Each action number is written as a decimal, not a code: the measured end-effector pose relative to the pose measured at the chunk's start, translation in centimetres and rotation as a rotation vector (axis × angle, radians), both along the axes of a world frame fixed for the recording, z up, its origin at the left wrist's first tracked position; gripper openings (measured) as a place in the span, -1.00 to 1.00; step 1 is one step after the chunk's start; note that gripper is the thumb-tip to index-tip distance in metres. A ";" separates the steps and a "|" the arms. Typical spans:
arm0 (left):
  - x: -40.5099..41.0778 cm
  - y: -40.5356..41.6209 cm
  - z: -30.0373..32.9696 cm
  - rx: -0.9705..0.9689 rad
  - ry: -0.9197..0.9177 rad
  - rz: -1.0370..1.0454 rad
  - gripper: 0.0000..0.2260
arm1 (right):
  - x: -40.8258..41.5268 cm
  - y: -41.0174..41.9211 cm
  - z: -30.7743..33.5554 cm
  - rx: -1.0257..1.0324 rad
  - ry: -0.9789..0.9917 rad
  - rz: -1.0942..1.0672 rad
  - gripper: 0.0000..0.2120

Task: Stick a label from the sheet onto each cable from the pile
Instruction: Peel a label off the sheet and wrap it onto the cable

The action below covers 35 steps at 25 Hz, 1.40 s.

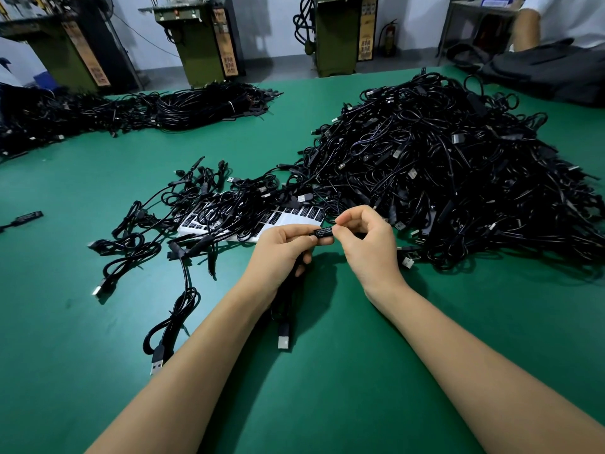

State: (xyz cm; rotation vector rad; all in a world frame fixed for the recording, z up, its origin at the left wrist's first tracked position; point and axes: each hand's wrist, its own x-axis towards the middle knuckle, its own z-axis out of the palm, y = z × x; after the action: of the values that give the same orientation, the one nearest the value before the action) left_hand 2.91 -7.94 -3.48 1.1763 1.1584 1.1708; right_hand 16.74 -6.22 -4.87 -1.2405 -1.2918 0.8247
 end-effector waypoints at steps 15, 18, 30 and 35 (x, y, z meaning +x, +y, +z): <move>0.0 0.1 -0.1 -0.019 0.024 0.041 -0.95 | 0.0 -0.4 0.4 0.042 0.002 0.044 -0.84; 0.2 0.1 -0.2 -0.016 0.051 0.086 -0.93 | -0.1 -0.5 0.4 0.036 -0.040 0.028 -0.85; 0.5 -0.2 -0.3 0.009 0.052 0.159 -0.92 | -0.4 -0.4 -0.1 0.065 -0.314 -0.048 -0.86; 0.4 -0.1 -0.4 0.006 0.042 0.156 -0.86 | -0.3 -0.1 0.3 -0.092 -0.017 -0.049 -0.86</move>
State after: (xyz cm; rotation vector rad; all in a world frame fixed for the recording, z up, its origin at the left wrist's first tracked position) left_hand 3.33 -8.06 -3.85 1.1356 1.2982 1.2728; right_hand 16.45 -6.35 -4.58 -1.3492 -1.2438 0.8487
